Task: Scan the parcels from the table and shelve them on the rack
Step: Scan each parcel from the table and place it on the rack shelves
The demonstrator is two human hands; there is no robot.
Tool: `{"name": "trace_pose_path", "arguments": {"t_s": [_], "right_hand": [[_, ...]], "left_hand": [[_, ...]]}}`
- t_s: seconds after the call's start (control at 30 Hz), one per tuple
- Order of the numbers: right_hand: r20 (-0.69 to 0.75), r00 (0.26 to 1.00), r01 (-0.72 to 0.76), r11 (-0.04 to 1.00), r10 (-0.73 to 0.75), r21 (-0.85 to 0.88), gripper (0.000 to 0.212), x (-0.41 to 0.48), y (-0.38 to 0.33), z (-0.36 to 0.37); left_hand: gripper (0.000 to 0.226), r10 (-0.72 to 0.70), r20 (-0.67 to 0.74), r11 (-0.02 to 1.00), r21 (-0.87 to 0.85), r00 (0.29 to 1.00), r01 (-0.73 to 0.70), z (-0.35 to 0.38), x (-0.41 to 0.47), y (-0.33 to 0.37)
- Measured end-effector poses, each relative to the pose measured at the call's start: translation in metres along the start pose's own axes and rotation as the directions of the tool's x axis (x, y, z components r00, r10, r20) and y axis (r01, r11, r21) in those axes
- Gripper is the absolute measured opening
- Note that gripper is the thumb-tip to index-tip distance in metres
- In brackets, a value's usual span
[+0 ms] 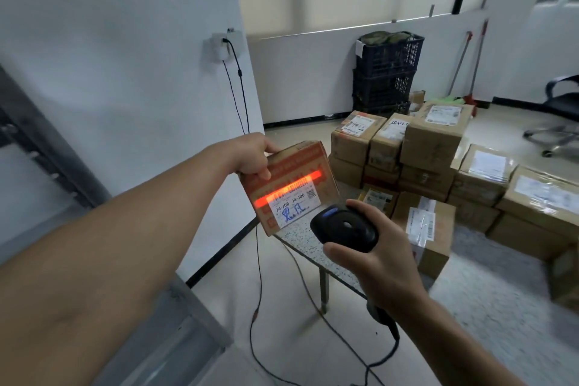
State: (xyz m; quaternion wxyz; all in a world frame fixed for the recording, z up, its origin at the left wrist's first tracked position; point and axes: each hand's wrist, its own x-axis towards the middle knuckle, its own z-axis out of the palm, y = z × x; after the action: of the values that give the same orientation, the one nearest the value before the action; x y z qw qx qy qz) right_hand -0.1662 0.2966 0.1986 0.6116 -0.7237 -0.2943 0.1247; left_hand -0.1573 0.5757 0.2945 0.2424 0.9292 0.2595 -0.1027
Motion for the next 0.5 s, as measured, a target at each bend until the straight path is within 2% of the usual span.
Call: {"name": "trace_pose_path", "arguments": {"t_s": [0.3, 0.4, 0.5], "right_hand": [[-0.006, 0.997, 0.082, 0.997, -0.082, 0.012, 0.072, -0.017, -0.016, -0.006], [-0.034, 0.994, 0.106, 0.992, -0.103, 0.070, 0.073, -0.021, -0.021, -0.003], [-0.048, 0.992, 0.124, 0.984, -0.119, 0.128, 0.083, -0.020, -0.027, 0.005]], "left_hand": [[0.061, -0.023, -0.031, 0.999, -0.045, 0.999, 0.022, -0.008, -0.033, 0.004], [0.065, -0.025, -0.093, 0.985, -0.173, 0.995, 0.009, -0.007, -0.045, -0.006], [0.069, -0.057, -0.166, 0.937, -0.349, 0.985, -0.004, -0.004, -0.060, -0.027]]}}
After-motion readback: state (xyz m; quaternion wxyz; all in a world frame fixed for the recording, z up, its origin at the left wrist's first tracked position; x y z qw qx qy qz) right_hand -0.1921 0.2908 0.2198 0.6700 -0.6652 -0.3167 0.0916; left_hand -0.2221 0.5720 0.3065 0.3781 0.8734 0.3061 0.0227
